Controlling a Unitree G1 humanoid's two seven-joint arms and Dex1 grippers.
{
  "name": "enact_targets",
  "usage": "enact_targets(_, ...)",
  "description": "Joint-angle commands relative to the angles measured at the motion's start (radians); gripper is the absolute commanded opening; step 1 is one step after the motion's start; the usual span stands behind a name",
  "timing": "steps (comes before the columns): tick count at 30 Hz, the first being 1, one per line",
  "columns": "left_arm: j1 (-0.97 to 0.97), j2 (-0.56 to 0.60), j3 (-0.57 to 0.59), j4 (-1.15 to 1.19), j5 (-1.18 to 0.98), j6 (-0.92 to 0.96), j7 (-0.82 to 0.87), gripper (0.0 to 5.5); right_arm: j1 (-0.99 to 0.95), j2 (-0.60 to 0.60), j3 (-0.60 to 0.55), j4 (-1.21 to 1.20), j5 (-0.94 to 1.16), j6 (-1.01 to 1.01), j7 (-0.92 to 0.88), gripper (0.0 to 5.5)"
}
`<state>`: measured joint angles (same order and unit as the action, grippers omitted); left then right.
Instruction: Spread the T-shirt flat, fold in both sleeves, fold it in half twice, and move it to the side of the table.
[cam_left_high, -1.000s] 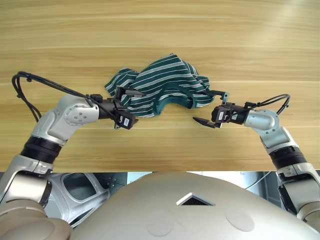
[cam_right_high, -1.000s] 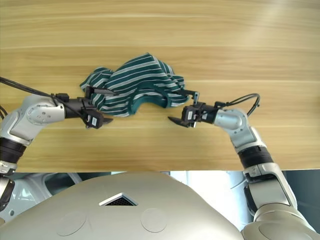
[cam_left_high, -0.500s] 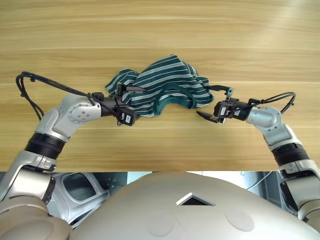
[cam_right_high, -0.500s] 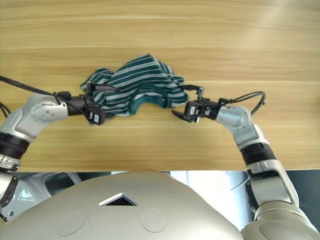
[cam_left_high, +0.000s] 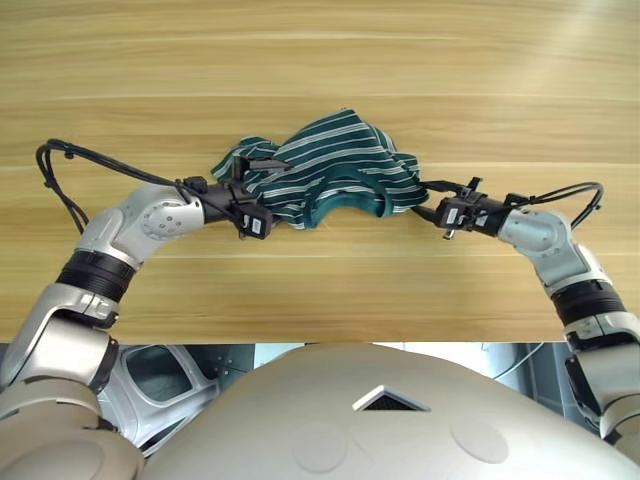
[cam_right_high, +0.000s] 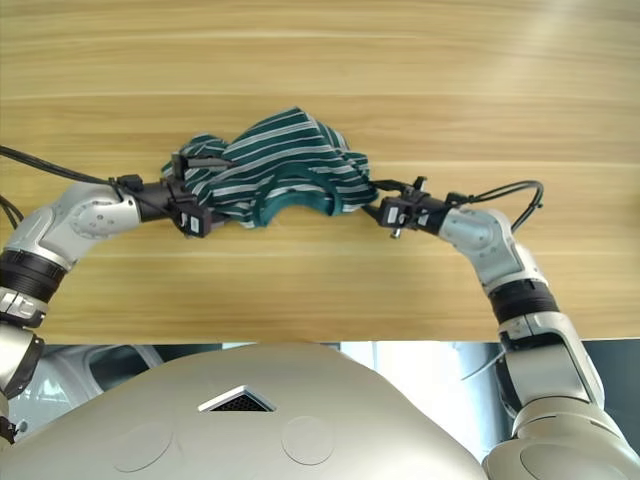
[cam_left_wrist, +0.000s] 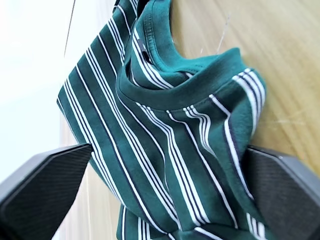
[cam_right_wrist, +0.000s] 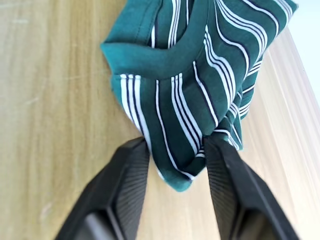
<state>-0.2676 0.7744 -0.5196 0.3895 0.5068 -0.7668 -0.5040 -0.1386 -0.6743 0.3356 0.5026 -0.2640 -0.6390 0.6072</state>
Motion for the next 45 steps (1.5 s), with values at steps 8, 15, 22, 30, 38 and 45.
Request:
enact_targets(8, 0.077, 0.032, -0.093, 0.104, 0.083, -0.015, -0.072, 3.32, 0.008, 0.040, 0.061, 0.031, -0.040, 0.016, 0.020, 0.00)
enact_targets(15, 0.067, 0.032, -0.100, 0.117, 0.084, -0.013, -0.076, 2.07, 0.006, 0.042, 0.061, 0.028, -0.037, 0.018, 0.018, 0.00)
enact_targets(22, 0.057, 0.032, -0.103, 0.126, 0.086, -0.003, -0.077, 0.90, 0.006, 0.041, 0.055, 0.028, -0.033, 0.018, 0.012, 0.00)
enact_targets(30, 0.031, 0.027, -0.074, 0.143, 0.013, -0.017, -0.087, 0.03, 0.002, 0.026, 0.031, 0.016, -0.003, 0.010, 0.020, 0.00)
enact_targets(38, -0.059, 0.016, 0.044, 0.191, -0.176, -0.061, -0.132, 0.03, 0.004, 0.002, -0.016, -0.019, 0.091, -0.021, 0.085, 0.00)
enact_targets(45, -0.326, 0.036, 0.267, 0.093, -0.698, -0.070, -0.366, 0.03, -0.206, -0.057, -0.268, -0.078, 0.445, 0.004, 0.177, 0.00)
